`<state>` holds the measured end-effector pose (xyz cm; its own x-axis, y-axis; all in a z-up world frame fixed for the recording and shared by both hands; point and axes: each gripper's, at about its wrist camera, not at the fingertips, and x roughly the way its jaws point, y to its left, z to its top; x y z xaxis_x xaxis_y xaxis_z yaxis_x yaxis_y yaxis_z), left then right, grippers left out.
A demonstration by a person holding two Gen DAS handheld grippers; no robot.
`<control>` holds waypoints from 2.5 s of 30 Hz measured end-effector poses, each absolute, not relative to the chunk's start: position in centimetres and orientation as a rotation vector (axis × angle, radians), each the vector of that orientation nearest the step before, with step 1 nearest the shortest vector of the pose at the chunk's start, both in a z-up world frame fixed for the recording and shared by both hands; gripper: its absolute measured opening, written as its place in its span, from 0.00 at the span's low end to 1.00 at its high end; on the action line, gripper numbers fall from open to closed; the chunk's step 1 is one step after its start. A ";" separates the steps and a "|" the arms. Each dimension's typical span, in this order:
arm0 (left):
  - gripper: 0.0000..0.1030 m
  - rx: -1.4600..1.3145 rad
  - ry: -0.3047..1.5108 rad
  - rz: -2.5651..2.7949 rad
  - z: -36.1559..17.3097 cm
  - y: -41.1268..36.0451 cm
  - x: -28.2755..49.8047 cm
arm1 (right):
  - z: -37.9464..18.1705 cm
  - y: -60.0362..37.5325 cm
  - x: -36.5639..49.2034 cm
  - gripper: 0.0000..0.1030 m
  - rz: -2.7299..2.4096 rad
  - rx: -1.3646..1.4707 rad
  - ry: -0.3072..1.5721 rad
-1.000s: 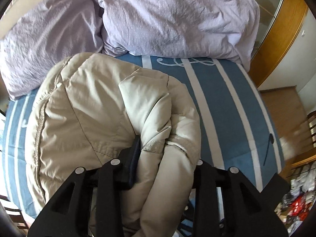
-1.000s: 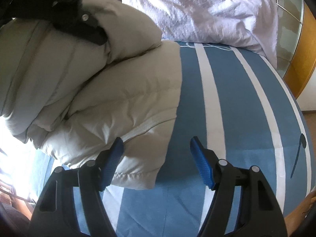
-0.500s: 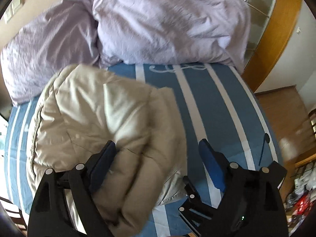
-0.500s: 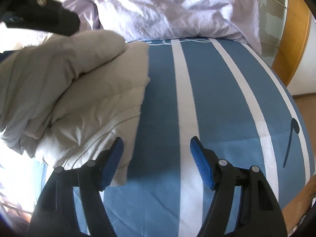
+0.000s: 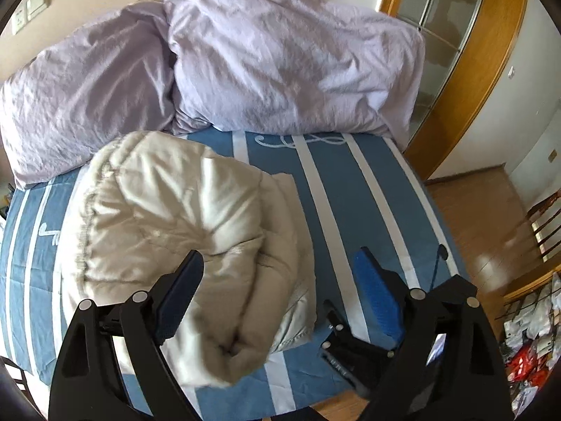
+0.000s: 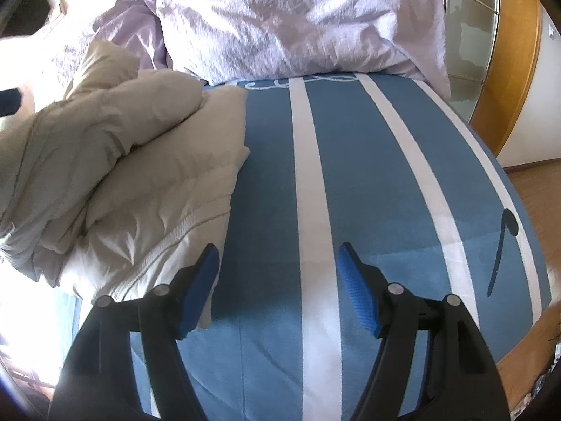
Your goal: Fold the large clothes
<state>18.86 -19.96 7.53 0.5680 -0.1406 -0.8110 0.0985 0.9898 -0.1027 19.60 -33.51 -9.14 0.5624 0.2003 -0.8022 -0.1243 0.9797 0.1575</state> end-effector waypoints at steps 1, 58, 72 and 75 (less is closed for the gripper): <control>0.86 -0.058 0.949 -0.134 8.0 -19.2 18.6 | -9.0 -33.5 19.6 0.67 0.190 0.088 0.951; 0.86 -0.106 0.990 0.039 -2.7 -14.7 18.4 | -0.9 -30.2 26.9 0.21 0.476 0.095 0.848; 0.86 -0.120 0.982 0.055 -2.8 -14.7 18.6 | 0.1 -26.6 29.1 0.11 0.660 0.046 0.807; 0.86 -0.121 0.982 0.053 -2.8 -14.7 18.6 | -0.9 -25.7 29.4 0.11 0.663 0.006 0.831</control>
